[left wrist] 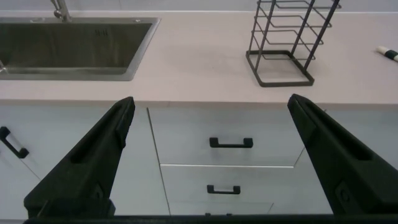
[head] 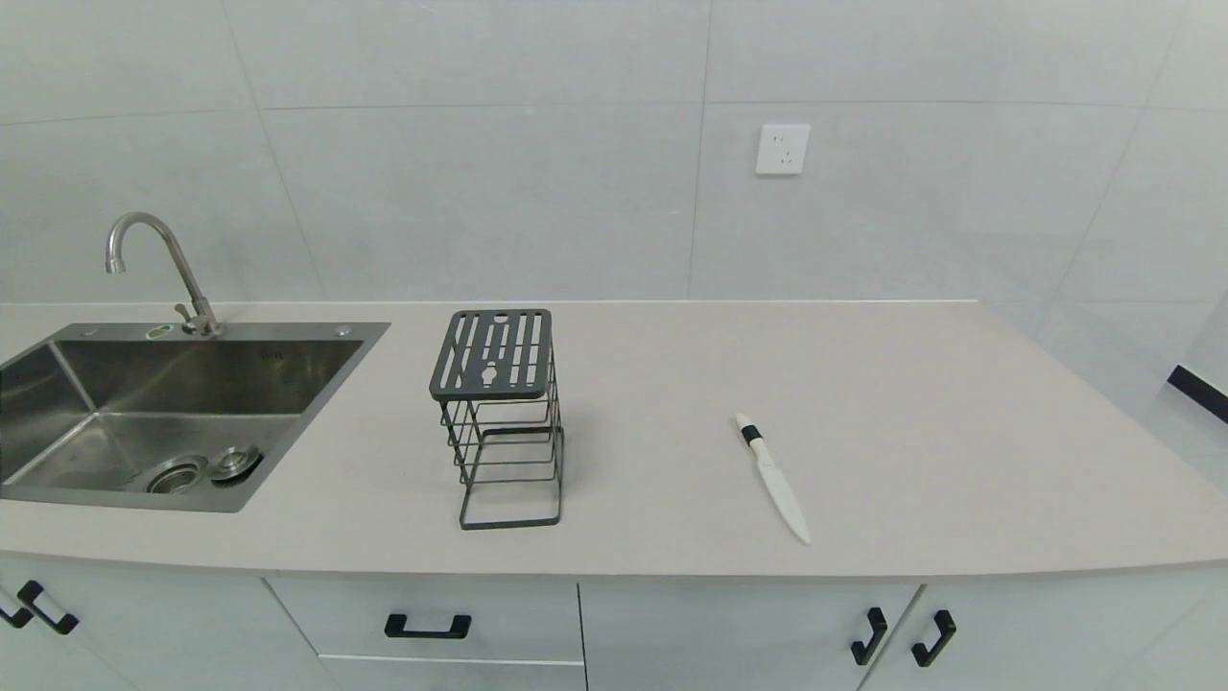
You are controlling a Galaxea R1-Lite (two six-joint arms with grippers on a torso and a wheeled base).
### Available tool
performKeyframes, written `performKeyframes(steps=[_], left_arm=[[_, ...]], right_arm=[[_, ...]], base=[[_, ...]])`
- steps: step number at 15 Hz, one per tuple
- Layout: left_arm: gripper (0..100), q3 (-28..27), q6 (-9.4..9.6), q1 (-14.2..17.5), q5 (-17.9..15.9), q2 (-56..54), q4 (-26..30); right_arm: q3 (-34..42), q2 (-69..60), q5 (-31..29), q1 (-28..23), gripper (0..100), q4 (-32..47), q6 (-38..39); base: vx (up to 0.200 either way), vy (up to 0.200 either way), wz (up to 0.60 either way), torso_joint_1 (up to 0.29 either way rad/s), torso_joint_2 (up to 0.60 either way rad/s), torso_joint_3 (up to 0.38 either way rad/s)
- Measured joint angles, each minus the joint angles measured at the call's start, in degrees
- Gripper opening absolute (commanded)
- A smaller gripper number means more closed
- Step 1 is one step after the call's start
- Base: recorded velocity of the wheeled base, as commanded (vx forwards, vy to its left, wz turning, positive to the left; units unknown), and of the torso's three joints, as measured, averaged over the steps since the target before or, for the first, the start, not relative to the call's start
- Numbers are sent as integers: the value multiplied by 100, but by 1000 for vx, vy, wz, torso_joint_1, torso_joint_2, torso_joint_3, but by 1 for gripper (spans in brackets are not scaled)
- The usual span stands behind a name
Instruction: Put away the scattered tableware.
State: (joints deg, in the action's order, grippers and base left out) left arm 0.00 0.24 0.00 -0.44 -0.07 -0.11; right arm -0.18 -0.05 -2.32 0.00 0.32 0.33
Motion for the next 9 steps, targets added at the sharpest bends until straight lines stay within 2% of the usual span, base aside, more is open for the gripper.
performKeyframes(steps=[1, 3, 5, 9], left_arm=[[100, 0, 2, 0, 0, 0, 4], [100, 0, 0, 0, -7, 0, -2], [100, 0, 2, 0, -10, 0, 1], [100, 0, 0, 0, 0, 0, 1]], right_arm=[[0, 0, 2, 0, 100, 1, 2], [-2, 0, 0, 0, 100, -2, 2], [-2, 0, 0, 0, 100, 0, 0], [0, 0, -4, 0, 100, 12, 0]], base=[[0, 0, 0, 222, -442, -227], [200, 0, 0, 144, -307, -139], [200, 0, 0, 12, -54, -22], [0, 0, 0, 18, 4, -5]])
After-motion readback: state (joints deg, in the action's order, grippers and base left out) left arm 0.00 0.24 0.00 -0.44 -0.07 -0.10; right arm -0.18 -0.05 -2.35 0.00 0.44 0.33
